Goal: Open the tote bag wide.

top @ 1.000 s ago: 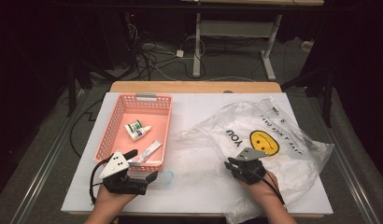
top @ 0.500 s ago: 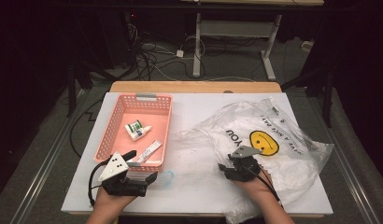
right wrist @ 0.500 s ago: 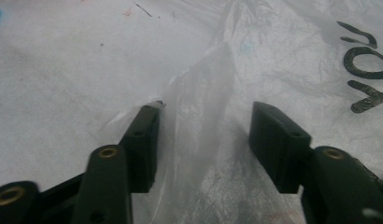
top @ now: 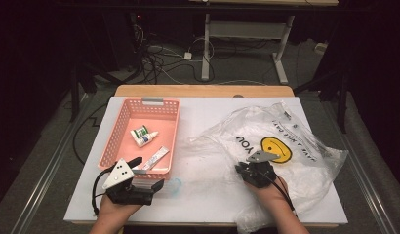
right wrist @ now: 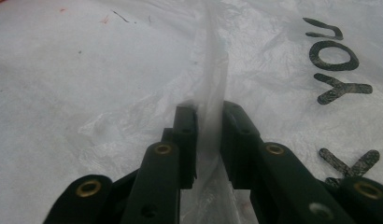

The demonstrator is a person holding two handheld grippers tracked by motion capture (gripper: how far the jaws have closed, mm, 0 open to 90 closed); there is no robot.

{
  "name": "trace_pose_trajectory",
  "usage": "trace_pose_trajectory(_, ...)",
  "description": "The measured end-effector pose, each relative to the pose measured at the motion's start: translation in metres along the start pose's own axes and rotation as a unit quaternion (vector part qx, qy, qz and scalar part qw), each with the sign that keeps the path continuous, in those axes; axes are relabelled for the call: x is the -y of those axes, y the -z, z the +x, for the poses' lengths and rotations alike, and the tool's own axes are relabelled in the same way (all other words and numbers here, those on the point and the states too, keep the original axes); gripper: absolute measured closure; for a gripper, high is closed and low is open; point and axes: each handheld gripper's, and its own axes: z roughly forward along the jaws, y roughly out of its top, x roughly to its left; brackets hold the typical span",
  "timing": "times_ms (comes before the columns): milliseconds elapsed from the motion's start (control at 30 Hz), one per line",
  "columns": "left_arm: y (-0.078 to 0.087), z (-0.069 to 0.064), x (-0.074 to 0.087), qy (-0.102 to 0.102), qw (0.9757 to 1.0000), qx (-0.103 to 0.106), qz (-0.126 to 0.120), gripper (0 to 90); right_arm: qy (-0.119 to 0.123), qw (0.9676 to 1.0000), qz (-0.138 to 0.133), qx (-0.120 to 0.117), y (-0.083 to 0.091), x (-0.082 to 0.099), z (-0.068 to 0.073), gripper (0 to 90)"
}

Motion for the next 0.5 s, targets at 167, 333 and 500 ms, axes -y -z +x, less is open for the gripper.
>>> trace_pose_trajectory(167,0.0,-0.001,0.0,-0.003,1.0,0.001,0.001,0.0,0.001,1.0,-0.007,0.001,0.003,0.0,-0.002,88.9)
trace_pose_trajectory(333,0.0,0.0,0.0,-0.003,1.0,0.0,0.002,0.0,0.003,0.9993,-0.038,-0.001,0.014,-0.003,-0.004,90.0)
trace_pose_trajectory(500,0.0,-0.001,0.0,-0.005,1.0,0.002,0.001,0.0,0.003,0.9977,-0.068,-0.003,0.028,-0.006,-0.006,90.0)
